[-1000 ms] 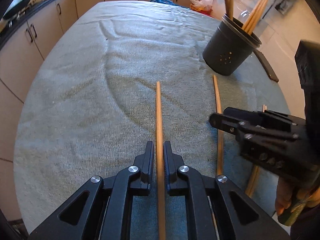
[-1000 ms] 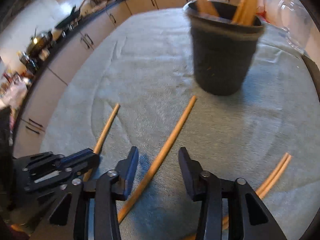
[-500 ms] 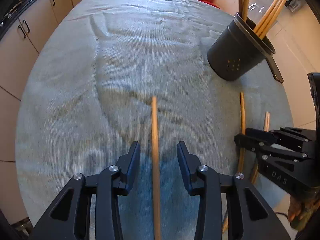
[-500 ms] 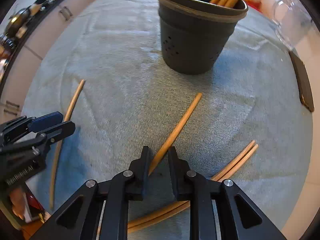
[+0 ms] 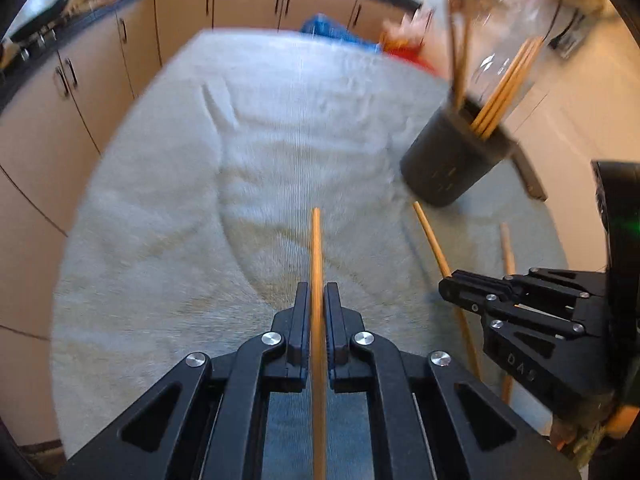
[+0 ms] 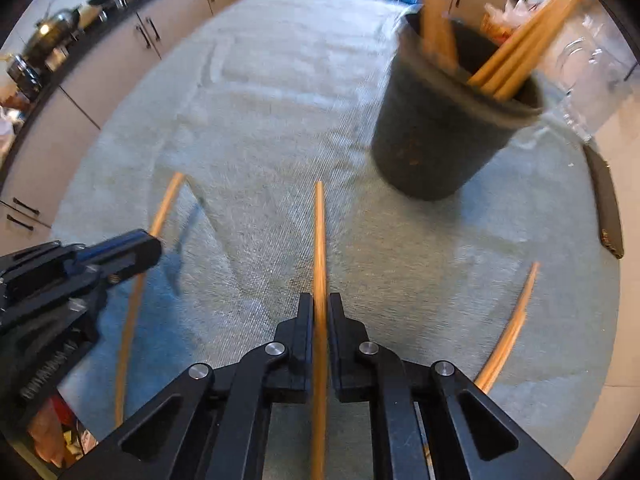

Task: Organize utensils
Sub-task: 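Lift both held chopsticks upright and carry them above the black holder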

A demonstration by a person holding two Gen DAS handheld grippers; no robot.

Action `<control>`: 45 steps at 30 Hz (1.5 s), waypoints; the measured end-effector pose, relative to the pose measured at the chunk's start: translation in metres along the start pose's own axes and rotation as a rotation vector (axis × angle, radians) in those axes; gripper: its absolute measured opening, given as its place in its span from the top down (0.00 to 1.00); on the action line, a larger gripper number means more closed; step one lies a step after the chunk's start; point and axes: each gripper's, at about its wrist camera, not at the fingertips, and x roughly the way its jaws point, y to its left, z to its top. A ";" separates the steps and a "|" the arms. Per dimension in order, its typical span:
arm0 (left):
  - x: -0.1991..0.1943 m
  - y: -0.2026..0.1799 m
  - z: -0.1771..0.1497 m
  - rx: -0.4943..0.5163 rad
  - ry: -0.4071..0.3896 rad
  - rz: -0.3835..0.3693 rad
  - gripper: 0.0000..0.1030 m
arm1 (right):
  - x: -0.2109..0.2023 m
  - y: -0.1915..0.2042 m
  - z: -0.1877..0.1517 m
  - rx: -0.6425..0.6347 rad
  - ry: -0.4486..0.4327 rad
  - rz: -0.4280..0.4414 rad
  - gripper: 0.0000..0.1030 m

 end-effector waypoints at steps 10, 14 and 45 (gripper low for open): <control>-0.111 -0.036 -0.026 0.086 -0.283 0.021 0.94 | -0.107 -0.017 -0.047 -0.002 -0.369 0.010 0.93; -0.132 -0.052 -0.047 0.119 -0.354 0.073 0.94 | -0.121 -0.012 -0.065 -0.015 -0.412 0.002 0.93; -0.176 -0.121 0.076 0.110 -0.589 -0.080 0.94 | -0.213 -0.078 -0.002 0.182 -0.783 0.137 0.93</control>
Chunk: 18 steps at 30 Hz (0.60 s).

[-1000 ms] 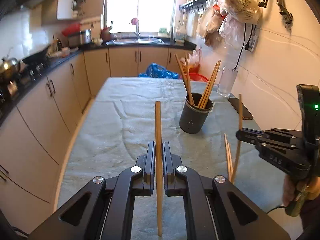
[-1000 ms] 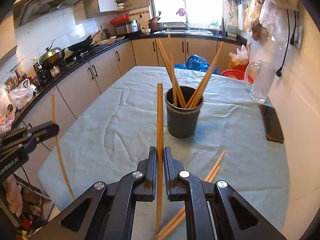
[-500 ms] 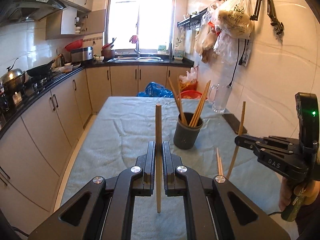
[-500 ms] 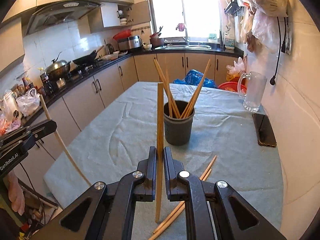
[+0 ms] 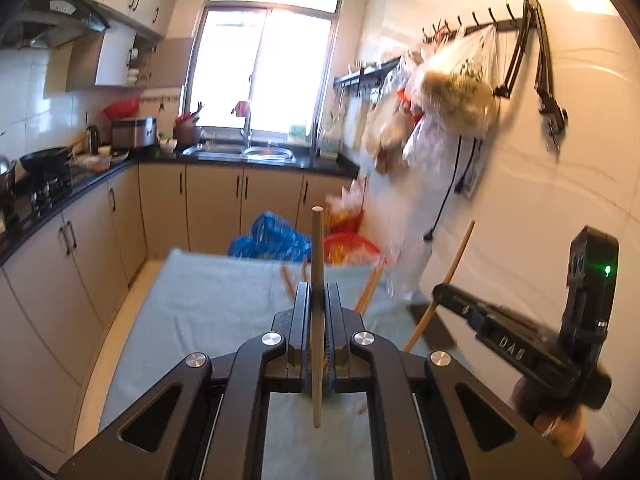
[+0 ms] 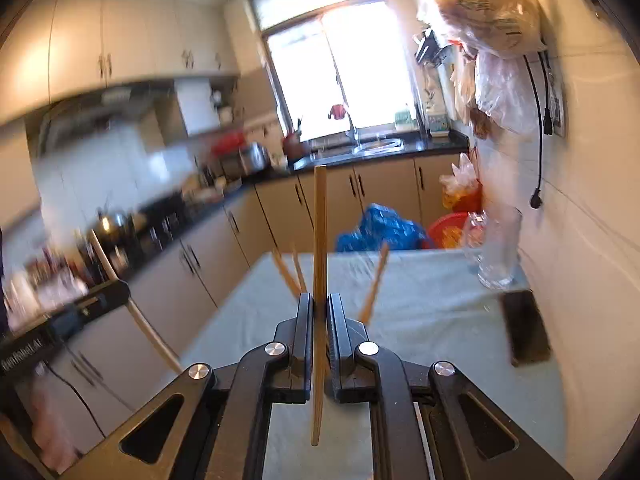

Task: Organize utensils
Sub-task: 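Lift both held chopsticks upright and carry them above the black holder, then open both tools to drop the chopsticks into the black holder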

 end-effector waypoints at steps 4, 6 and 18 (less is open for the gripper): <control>0.035 -0.007 0.022 -0.026 -0.017 -0.012 0.94 | 0.019 -0.008 0.020 0.044 -0.057 -0.011 0.93; 0.054 -0.009 0.028 -0.032 -0.005 -0.012 0.94 | 0.031 -0.012 0.024 0.065 -0.071 -0.022 0.93; 0.149 -0.004 -0.010 -0.023 0.147 0.066 0.94 | 0.095 -0.040 -0.011 0.099 0.068 -0.073 0.92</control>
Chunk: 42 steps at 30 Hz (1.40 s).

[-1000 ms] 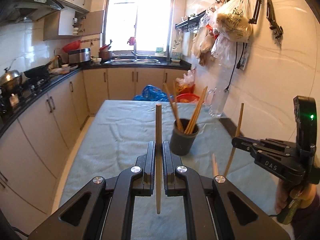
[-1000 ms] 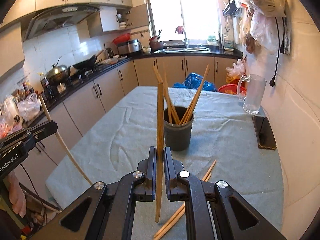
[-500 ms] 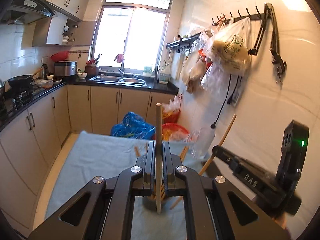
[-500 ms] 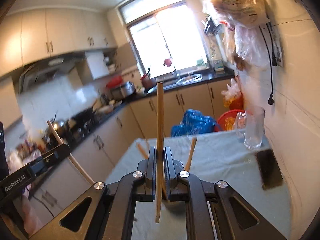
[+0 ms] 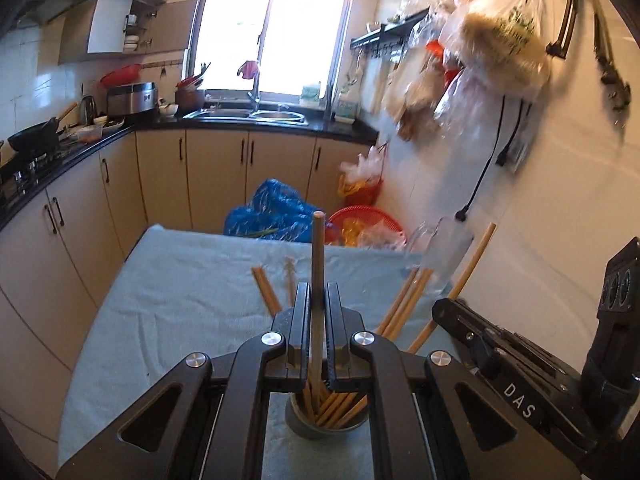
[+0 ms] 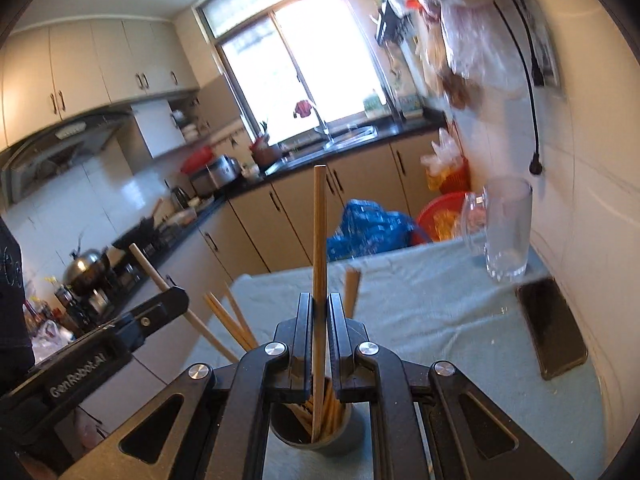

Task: Organize utensils
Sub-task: 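Open both tools to drop the chopsticks into the black holder, then move both open tools back down over the remaining chopsticks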

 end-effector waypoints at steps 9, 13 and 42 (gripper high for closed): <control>-0.015 0.011 -0.014 -0.025 0.006 0.014 0.70 | 0.016 -0.008 -0.017 0.029 0.058 -0.005 0.87; -0.043 0.016 -0.016 -0.032 -0.049 0.035 0.52 | 0.008 -0.010 -0.014 0.039 0.040 -0.015 0.54; -0.145 -0.010 -0.150 0.177 0.042 0.184 0.30 | -0.141 -0.026 -0.111 -0.083 0.134 -0.176 0.42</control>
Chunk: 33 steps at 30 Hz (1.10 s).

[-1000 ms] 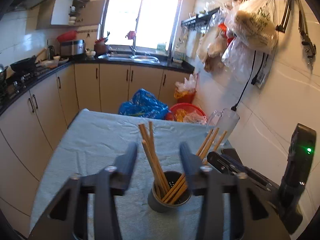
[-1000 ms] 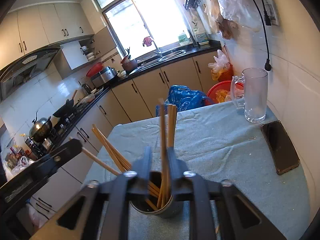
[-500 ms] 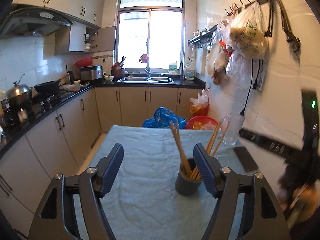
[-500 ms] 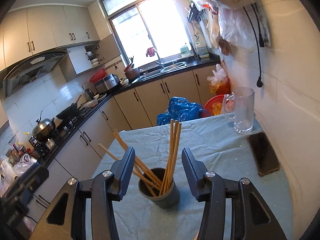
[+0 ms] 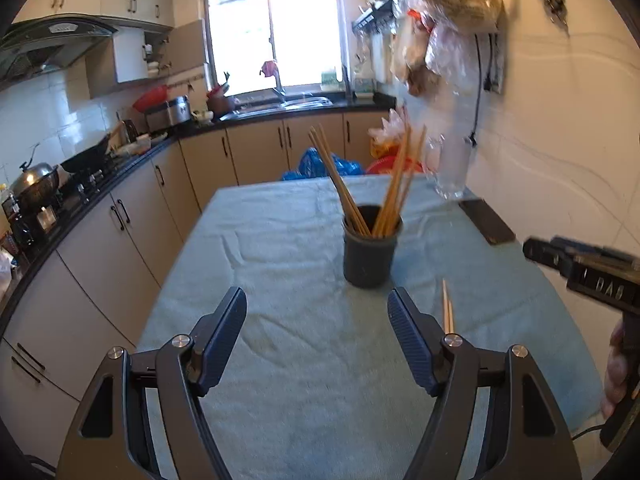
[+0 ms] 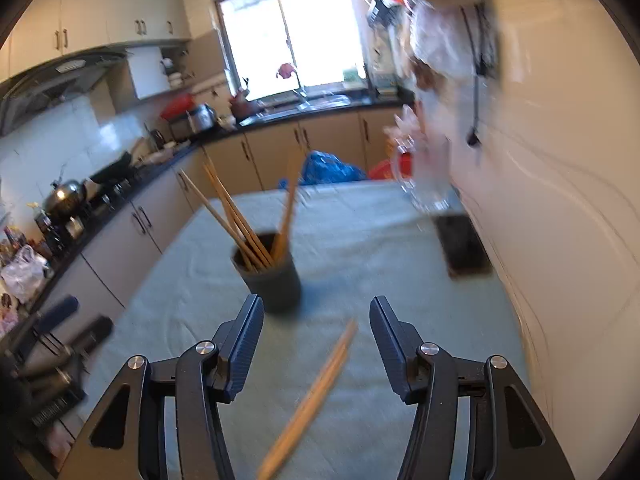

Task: Organize utensils
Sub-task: 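Move both open tools back down over the remaining chopsticks, then close left tool on a chopstick while right tool closes on another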

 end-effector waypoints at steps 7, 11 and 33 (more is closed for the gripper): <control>0.046 -0.034 -0.033 0.111 0.179 -0.168 0.29 | 0.016 -0.050 -0.059 0.141 0.094 -0.005 0.42; 0.083 -0.063 -0.053 0.171 0.290 -0.282 0.29 | 0.019 -0.062 -0.083 0.171 0.111 0.013 0.42; 0.183 -0.148 -0.028 0.271 0.395 -0.286 0.69 | 0.054 -0.080 -0.106 0.235 0.163 0.053 0.42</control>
